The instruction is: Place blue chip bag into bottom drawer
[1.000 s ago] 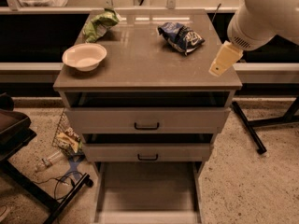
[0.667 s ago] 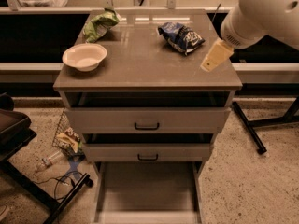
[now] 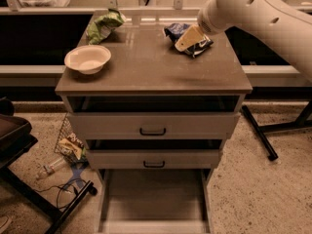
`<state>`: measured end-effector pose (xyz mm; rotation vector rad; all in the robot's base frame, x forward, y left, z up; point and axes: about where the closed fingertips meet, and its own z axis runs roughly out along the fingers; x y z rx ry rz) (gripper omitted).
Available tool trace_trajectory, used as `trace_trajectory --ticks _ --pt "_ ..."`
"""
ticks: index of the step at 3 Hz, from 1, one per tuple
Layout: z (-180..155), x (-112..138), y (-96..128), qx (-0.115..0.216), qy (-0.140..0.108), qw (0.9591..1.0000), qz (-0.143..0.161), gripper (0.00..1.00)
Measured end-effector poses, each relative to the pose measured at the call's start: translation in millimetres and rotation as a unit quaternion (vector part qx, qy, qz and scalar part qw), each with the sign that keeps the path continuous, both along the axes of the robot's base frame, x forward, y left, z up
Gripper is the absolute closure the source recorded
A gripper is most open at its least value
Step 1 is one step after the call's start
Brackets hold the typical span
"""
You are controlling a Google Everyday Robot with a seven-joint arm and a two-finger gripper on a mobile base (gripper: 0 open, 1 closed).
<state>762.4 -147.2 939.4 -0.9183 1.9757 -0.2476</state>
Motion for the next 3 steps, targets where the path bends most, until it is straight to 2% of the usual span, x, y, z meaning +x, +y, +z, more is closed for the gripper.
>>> trace_trajectory --ticks 1,2,3 --pt "-22.0 55.9 25.0 0.037 0.008 0.9993 0.005 0.0" --pt "-44.1 80.2 32.4 0.055 0.025 0.9982 0.0 0.0" --pt "-65.6 97.4 38.6 0.062 0.039 0.9973 -0.01 0.26"
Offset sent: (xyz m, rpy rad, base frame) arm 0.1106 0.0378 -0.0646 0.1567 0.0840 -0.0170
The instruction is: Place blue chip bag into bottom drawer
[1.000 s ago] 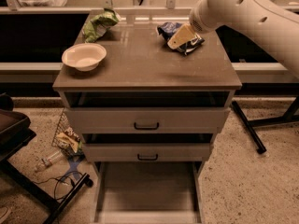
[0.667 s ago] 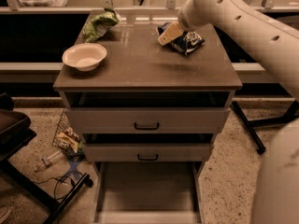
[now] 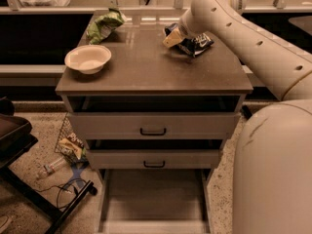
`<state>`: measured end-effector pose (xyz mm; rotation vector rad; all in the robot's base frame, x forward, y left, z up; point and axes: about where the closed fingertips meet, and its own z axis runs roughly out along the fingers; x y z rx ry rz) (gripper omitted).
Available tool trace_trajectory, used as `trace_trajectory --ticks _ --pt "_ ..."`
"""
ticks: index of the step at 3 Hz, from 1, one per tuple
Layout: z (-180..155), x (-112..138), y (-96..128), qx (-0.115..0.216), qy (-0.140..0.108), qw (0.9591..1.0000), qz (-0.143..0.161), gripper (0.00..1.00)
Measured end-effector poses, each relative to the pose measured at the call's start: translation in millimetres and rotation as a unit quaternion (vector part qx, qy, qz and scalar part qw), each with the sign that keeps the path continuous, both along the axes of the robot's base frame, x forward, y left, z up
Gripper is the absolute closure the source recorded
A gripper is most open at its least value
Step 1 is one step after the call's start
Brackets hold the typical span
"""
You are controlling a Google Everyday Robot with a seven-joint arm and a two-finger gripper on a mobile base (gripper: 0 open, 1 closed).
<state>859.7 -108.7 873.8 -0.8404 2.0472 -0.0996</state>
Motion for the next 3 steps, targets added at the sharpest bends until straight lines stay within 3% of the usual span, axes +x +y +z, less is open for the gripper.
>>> trace_trajectory --ticks 3 --pt "-7.0 0.3 3.9 -0.001 0.005 1.0 0.003 0.95"
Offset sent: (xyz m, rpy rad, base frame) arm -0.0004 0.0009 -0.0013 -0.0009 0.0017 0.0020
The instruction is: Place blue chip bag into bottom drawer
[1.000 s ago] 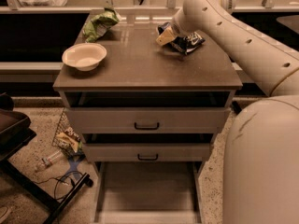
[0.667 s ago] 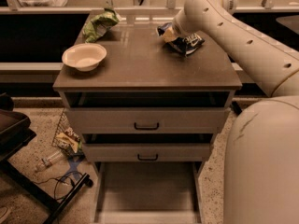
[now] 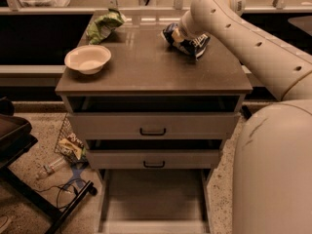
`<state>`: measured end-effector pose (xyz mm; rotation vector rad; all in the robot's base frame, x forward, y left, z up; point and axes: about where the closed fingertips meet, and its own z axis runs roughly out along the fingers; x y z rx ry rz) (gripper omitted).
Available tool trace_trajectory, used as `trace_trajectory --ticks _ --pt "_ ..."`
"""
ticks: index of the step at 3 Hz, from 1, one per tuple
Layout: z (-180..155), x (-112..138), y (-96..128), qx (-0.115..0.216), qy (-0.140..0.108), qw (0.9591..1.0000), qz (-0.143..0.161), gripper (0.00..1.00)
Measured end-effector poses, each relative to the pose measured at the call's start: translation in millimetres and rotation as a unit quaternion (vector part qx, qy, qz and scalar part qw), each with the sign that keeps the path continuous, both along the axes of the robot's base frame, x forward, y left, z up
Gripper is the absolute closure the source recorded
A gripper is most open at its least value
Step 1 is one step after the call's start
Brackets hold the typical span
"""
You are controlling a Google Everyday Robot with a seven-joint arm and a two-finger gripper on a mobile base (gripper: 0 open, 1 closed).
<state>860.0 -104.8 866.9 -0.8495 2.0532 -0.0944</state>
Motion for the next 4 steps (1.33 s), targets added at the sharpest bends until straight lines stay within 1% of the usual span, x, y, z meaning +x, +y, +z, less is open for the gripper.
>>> trace_trajectory --ticks 1,2,3,4 --pt "-1.8 0.2 1.0 0.0 0.001 1.0 0.001 1.0" --pt "-2.0 0.3 1.3 0.0 0.001 1.0 0.001 1.0" --pt "26.9 -3.2 -9.7 -0.023 -0.008 0.9997 -0.004 1.0" --pt "75.3 -27.3 -42.1 -0.044 -0.021 0.9985 -0.027 1.0"
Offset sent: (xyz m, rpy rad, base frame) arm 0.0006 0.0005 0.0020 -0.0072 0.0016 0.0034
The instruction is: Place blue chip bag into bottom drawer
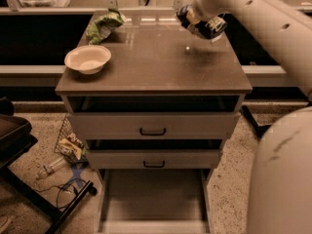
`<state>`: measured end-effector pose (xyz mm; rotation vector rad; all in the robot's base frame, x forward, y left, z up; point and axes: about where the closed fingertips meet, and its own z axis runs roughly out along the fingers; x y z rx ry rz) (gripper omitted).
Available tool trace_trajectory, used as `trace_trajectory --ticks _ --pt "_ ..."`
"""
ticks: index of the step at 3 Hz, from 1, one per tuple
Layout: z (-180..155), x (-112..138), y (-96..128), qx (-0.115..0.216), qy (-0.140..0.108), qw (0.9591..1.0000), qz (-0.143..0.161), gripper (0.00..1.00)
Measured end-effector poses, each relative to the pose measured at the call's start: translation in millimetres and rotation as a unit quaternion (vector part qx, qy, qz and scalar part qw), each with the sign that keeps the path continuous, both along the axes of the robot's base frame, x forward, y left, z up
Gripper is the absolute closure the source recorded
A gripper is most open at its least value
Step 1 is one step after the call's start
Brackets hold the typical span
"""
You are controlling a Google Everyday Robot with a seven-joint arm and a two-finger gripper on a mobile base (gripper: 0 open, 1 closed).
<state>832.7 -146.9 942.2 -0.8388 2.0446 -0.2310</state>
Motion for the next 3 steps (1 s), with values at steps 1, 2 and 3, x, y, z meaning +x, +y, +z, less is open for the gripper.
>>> trace_trajectory --ticks 1,2,3 --pt "43.8 -48.8 -35.4 0.0 -0.004 0.9998 -0.017 1.0" --pt "60.4 -137.9 -86.9 0.034 0.016 0.9985 -0.041 1.0" --pt "29.0 -209.9 -125.7 0.071 0.053 0.9947 -0.052 1.0"
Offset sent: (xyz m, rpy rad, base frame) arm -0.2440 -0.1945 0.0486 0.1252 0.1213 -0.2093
